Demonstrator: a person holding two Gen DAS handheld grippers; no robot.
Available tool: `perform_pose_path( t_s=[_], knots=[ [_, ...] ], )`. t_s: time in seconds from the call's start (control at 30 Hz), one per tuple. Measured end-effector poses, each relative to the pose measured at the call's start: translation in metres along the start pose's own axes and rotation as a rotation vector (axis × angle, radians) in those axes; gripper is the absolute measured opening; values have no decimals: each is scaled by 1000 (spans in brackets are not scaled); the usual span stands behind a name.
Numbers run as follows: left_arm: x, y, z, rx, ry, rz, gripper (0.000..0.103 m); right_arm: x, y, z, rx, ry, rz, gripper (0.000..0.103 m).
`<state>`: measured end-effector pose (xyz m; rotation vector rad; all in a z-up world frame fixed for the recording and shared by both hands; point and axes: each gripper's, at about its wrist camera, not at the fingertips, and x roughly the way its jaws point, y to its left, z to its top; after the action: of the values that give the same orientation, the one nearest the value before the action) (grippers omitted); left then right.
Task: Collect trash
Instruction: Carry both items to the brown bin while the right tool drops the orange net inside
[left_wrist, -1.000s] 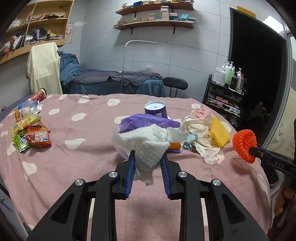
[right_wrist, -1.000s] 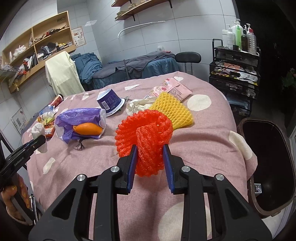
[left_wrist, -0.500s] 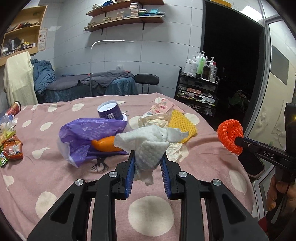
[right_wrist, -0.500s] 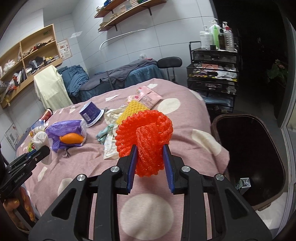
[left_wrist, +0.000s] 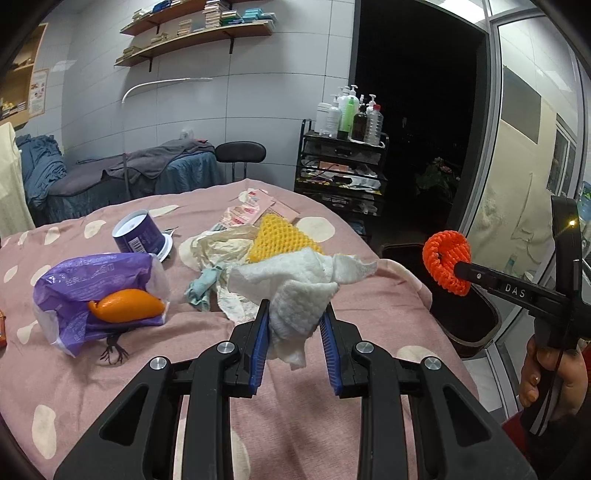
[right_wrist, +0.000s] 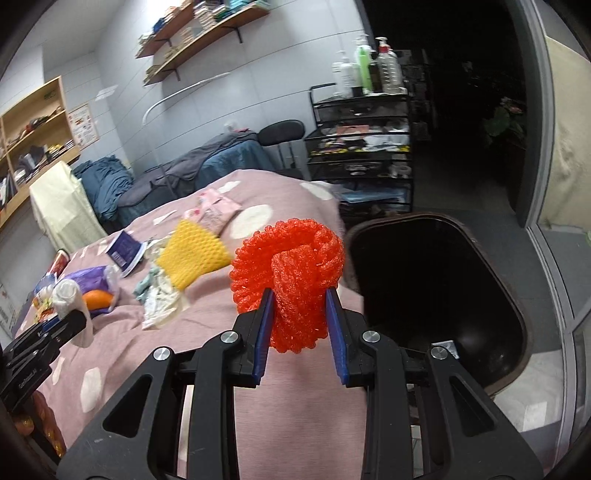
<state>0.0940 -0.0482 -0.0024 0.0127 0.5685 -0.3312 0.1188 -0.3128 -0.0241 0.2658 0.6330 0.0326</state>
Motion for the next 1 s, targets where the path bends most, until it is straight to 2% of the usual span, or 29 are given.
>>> perform_pose_path(
  t_s=[0.27, 0.6, 0.63, 0.73, 0.77, 1.0],
  knots=[
    [15, -30, 4, 51, 15, -58, 27, 11, -44, 2, 69, 14, -92, 29],
    [30, -59, 10, 109, 33, -107, 27, 45, -87, -1, 153, 104, -177, 31],
    [32, -62, 10, 115, 34, -110, 27, 48, -91, -2, 164, 113, -180, 36],
    [36, -67, 11, 122, 40, -122, 27, 50, -100, -8, 210, 112, -182, 71],
    [37, -68, 12, 124, 43, -126, 27, 48, -101, -10, 220, 102, -183, 78],
    [46, -82, 16, 135, 56, -163, 27, 31, -102, -14, 219, 49, -177, 86]
  ],
)
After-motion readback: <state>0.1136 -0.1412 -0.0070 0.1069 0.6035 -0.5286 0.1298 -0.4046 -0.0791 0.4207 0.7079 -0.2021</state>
